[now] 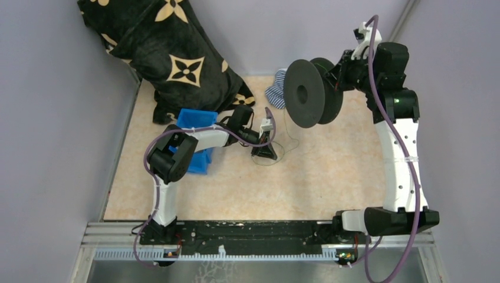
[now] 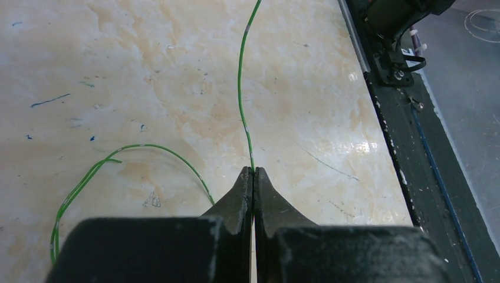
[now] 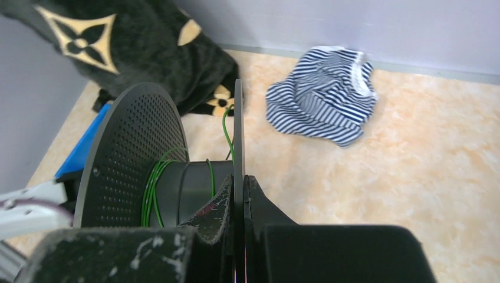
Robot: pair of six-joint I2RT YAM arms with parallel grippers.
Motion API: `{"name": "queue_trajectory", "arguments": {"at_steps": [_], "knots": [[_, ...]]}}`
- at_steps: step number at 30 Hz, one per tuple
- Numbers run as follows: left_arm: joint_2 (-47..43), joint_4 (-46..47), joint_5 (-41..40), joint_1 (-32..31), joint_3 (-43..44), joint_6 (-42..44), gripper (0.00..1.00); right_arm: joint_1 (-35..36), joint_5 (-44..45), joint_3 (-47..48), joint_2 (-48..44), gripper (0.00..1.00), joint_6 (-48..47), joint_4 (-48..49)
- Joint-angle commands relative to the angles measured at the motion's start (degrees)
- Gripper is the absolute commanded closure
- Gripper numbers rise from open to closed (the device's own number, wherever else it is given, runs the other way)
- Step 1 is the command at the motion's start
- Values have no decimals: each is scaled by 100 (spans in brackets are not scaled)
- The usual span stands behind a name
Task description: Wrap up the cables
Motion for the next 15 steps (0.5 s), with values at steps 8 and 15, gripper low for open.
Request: {"name": "queue_trajectory", "arguments": {"at_steps": [8,15], "knots": [[-414,-1269,-182,-59,-180,1204,100,-344,819,148,222,100,360,1029],[-729,-1954,-635,-362,-157,1867,100,-342,1332,-223,212,100,295,1456]]}}
